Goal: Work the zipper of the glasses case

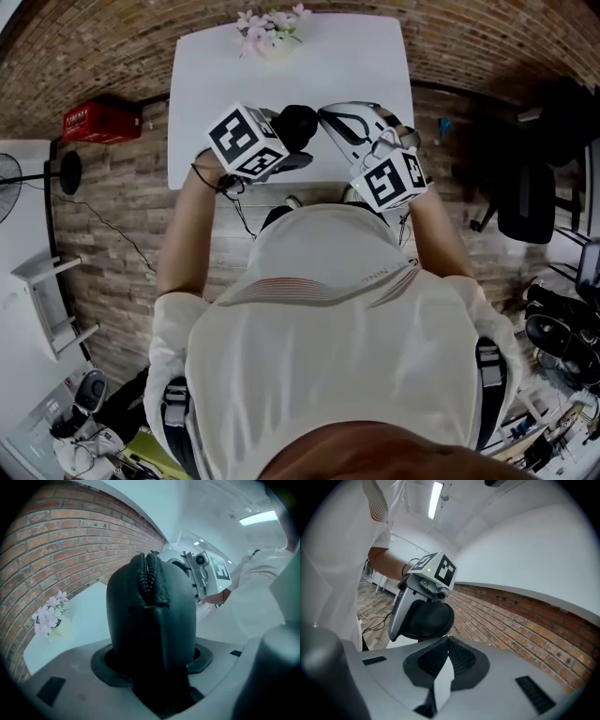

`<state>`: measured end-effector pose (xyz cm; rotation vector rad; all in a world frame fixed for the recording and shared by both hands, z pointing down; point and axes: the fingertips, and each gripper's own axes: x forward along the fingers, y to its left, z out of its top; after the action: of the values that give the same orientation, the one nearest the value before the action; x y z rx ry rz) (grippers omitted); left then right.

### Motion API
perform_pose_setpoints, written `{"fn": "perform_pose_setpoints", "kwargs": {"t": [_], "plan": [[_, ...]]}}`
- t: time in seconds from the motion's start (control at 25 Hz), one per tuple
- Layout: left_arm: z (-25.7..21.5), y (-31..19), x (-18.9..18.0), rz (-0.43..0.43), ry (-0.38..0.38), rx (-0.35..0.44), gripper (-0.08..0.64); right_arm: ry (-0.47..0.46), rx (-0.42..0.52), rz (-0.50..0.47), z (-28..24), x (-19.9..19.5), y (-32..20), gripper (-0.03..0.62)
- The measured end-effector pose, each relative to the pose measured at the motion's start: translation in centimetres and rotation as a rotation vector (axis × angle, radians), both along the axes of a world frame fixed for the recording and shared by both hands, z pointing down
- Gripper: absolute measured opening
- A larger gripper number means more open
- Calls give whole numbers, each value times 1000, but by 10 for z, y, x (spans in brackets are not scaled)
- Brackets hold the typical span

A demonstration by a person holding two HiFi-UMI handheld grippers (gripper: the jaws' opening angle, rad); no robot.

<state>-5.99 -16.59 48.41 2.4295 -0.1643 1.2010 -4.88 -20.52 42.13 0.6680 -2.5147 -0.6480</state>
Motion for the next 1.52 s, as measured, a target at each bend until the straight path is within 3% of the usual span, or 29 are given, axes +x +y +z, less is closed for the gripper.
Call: {"fn": "perform_pose_setpoints", "kwargs": {"t": [0.24,0.44,0.68,0.92,1.12,1.28,1.4,1.52], "plan": [[24,1,-10,52,-156,35,264,120,58,-25,10,-1,0,54],[48,1,-21,116,-318,51,264,277,137,-63,23,-3,2,54],[71,12,-24,179,-405,2,264,359,139,-127,39,-6,11,55],[83,19,-25,206,-447,-36,264,436,158,-161,50,-6,16,54],[85,10,-14,141,-338,-21,265,429,153,-122,50,-3,7,58],[68,-10,4,-1,-129,10,265,395,132,-32,45,8,-9,92],[34,-40,6,-181,51,120,265,263,66,67,29,19,-19,93],[-10,-78,-6,-373,215,298,265,86,-8,191,6,31,-36,66]]}}
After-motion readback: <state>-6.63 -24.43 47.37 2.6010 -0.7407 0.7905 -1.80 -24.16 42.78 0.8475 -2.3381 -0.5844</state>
